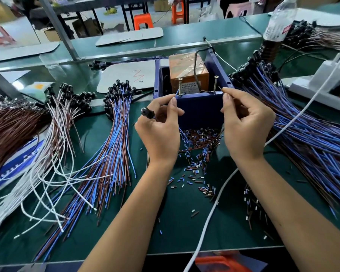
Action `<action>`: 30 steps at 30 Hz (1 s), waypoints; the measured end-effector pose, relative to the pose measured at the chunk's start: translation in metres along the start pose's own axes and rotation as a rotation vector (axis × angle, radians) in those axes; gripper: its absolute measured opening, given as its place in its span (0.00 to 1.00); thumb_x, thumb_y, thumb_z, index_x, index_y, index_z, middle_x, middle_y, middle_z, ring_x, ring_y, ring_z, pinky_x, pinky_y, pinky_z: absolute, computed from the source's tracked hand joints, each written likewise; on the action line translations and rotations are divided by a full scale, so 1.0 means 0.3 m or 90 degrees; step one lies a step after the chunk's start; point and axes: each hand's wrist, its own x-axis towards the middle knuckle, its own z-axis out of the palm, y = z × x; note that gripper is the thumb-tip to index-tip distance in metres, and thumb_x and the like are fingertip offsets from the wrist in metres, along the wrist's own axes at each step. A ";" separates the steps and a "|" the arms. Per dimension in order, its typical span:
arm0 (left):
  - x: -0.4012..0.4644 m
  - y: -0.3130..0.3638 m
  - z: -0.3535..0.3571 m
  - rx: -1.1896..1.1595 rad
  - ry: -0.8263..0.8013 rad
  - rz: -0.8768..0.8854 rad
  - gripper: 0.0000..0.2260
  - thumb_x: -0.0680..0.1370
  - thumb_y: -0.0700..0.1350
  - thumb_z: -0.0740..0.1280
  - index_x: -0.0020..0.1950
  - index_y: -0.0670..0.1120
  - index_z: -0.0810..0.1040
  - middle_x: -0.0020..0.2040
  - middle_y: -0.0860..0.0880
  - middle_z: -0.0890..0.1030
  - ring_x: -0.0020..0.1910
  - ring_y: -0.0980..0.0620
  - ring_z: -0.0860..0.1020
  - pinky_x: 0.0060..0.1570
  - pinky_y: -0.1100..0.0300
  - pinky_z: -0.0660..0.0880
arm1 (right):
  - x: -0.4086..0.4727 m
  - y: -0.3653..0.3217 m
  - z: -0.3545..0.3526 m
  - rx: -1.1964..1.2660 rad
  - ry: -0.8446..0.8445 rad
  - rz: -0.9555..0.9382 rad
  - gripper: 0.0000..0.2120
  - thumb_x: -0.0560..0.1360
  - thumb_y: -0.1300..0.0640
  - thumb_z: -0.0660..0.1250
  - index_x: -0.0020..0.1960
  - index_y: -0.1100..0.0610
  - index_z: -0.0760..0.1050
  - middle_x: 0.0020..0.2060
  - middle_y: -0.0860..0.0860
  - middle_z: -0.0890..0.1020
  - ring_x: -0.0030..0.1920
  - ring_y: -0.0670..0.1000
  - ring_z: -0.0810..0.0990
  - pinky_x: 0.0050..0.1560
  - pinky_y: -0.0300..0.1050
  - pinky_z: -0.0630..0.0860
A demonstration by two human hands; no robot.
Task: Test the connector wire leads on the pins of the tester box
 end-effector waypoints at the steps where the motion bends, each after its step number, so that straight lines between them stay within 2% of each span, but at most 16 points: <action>1: -0.001 0.001 0.000 -0.002 0.000 -0.001 0.04 0.81 0.38 0.70 0.50 0.45 0.84 0.34 0.50 0.85 0.32 0.54 0.81 0.38 0.62 0.75 | 0.001 0.001 0.001 -0.001 0.001 0.006 0.10 0.83 0.57 0.67 0.57 0.59 0.86 0.44 0.52 0.88 0.45 0.47 0.86 0.48 0.42 0.82; 5: -0.002 0.003 0.001 0.002 0.000 0.002 0.05 0.81 0.38 0.70 0.49 0.47 0.84 0.34 0.50 0.85 0.34 0.46 0.82 0.39 0.61 0.76 | 0.003 0.002 0.003 0.002 -0.017 0.003 0.10 0.83 0.57 0.68 0.58 0.60 0.86 0.45 0.52 0.88 0.45 0.47 0.86 0.49 0.44 0.83; 10: -0.002 0.002 0.004 0.006 0.007 -0.030 0.04 0.80 0.39 0.70 0.50 0.43 0.85 0.33 0.52 0.84 0.34 0.55 0.82 0.42 0.65 0.76 | 0.005 0.001 0.004 0.002 -0.025 -0.031 0.10 0.83 0.59 0.68 0.58 0.61 0.86 0.45 0.52 0.88 0.45 0.47 0.87 0.48 0.42 0.83; 17: -0.005 0.009 0.002 0.010 0.009 -0.027 0.04 0.80 0.39 0.70 0.49 0.43 0.85 0.33 0.52 0.85 0.34 0.56 0.83 0.41 0.68 0.75 | 0.004 0.004 0.003 0.005 -0.029 -0.031 0.10 0.83 0.59 0.68 0.58 0.61 0.86 0.46 0.52 0.88 0.45 0.45 0.86 0.48 0.40 0.83; 24: -0.023 0.033 -0.011 0.012 0.055 0.042 0.05 0.81 0.39 0.70 0.49 0.49 0.83 0.35 0.53 0.84 0.33 0.49 0.82 0.38 0.60 0.76 | -0.005 0.019 -0.016 0.035 -0.020 0.019 0.08 0.83 0.58 0.67 0.58 0.57 0.84 0.38 0.48 0.84 0.39 0.47 0.84 0.42 0.44 0.81; 30: -0.078 0.123 0.073 -0.036 -0.023 0.056 0.05 0.80 0.38 0.70 0.46 0.46 0.83 0.33 0.50 0.83 0.31 0.47 0.81 0.33 0.52 0.77 | -0.018 0.027 -0.064 0.061 0.016 0.041 0.07 0.83 0.58 0.67 0.58 0.54 0.82 0.36 0.47 0.82 0.35 0.49 0.82 0.36 0.44 0.77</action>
